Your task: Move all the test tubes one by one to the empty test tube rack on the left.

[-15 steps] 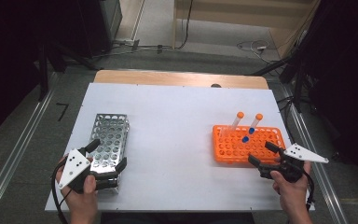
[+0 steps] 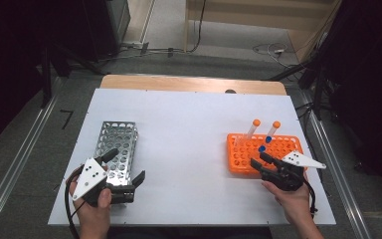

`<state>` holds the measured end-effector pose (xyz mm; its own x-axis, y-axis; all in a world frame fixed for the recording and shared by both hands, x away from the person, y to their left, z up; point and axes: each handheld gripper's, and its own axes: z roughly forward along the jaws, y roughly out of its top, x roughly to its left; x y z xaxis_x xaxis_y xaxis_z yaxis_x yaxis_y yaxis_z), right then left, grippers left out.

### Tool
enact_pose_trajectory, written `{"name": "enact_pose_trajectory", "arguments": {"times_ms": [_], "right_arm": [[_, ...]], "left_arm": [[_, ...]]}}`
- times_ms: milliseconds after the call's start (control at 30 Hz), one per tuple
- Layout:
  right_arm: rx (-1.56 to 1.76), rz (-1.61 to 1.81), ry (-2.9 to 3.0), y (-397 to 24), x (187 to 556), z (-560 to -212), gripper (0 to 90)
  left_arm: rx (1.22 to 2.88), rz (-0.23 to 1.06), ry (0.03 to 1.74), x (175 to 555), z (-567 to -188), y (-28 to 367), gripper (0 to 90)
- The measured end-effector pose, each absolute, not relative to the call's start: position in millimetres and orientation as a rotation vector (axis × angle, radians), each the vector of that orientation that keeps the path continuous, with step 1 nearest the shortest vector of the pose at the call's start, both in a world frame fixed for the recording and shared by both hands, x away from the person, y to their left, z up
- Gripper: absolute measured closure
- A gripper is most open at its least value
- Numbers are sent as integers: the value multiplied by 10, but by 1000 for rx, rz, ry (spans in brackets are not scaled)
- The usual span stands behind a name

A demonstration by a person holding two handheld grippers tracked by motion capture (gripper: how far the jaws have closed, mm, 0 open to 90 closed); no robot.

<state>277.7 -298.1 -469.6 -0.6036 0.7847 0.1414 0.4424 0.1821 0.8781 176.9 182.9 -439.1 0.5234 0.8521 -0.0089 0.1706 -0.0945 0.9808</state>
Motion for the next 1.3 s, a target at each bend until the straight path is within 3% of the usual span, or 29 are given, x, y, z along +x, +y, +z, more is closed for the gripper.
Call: {"name": "enact_pose_trajectory", "arguments": {"times_ms": [633,667,733,1300], "right_arm": [[1208,1338,2085,-2864,2957,-4878,669],[1195,1329,2084,-2858,2958,-4884,722],[1187,1314,2078,-2857,2951,-4884,748],[1031,1401,2025,-2814,2714,-4538,752]], "left_arm": [[1623,699,878,1793,-4386,1649,0],[1627,698,876,1795,-4386,1637,0],[1633,689,869,1800,-4389,1600,0],[1670,619,821,1838,-4387,1357,0]]}}
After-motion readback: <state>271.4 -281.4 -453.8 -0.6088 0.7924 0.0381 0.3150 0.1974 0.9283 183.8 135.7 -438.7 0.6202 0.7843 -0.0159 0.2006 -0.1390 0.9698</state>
